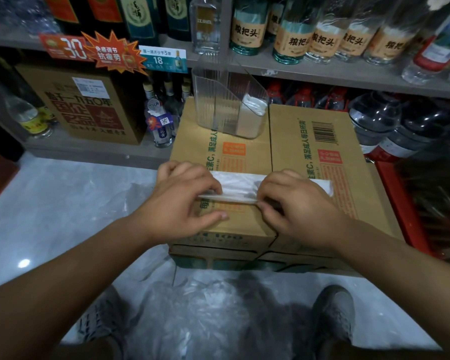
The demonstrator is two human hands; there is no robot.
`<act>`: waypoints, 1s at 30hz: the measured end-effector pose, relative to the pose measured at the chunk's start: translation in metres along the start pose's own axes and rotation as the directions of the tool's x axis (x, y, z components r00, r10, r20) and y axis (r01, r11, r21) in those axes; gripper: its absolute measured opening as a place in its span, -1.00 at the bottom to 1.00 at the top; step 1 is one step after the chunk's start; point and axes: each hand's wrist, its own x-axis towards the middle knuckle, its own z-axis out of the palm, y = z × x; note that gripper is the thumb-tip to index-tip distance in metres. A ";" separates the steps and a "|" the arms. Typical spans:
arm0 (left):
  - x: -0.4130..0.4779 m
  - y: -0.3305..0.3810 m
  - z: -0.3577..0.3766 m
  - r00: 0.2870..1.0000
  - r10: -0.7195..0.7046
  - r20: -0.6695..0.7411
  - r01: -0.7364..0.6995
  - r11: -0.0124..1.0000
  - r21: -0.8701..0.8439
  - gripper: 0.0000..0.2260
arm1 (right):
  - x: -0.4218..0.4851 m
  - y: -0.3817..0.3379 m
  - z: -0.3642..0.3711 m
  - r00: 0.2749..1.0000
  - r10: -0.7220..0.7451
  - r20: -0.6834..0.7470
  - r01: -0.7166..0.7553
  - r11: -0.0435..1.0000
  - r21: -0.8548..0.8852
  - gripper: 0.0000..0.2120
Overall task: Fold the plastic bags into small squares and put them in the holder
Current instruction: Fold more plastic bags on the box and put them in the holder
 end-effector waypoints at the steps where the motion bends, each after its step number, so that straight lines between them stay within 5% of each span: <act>1: -0.001 -0.001 -0.001 1.000 -0.004 -0.009 0.005 1.000 0.011 -0.61 | 0.001 0.000 -0.002 1.000 0.021 0.006 -0.021 1.000 0.011 -0.83; 9: 0.005 -0.003 -0.011 0.965 -0.251 -0.077 0.246 0.967 -0.067 -0.74 | 0.008 0.005 -0.022 0.979 0.179 0.102 -0.190 0.974 0.119 -0.78; 17: 0.020 0.002 -0.013 0.892 -0.448 -0.057 0.445 0.894 -0.050 -0.84 | 0.023 0.021 -0.014 0.852 0.523 0.025 -0.518 0.835 0.186 -0.81; 23: 0.025 -0.001 -0.014 0.891 -0.451 -0.050 0.451 0.892 -0.008 -0.86 | 0.023 0.019 -0.015 0.845 0.534 -0.010 -0.520 0.826 0.217 -0.76; 30: 0.030 -0.001 -0.016 0.863 -0.501 -0.065 0.505 0.857 0.102 -0.79 | 0.023 0.018 -0.015 0.863 0.505 0.031 -0.505 0.861 0.055 -0.80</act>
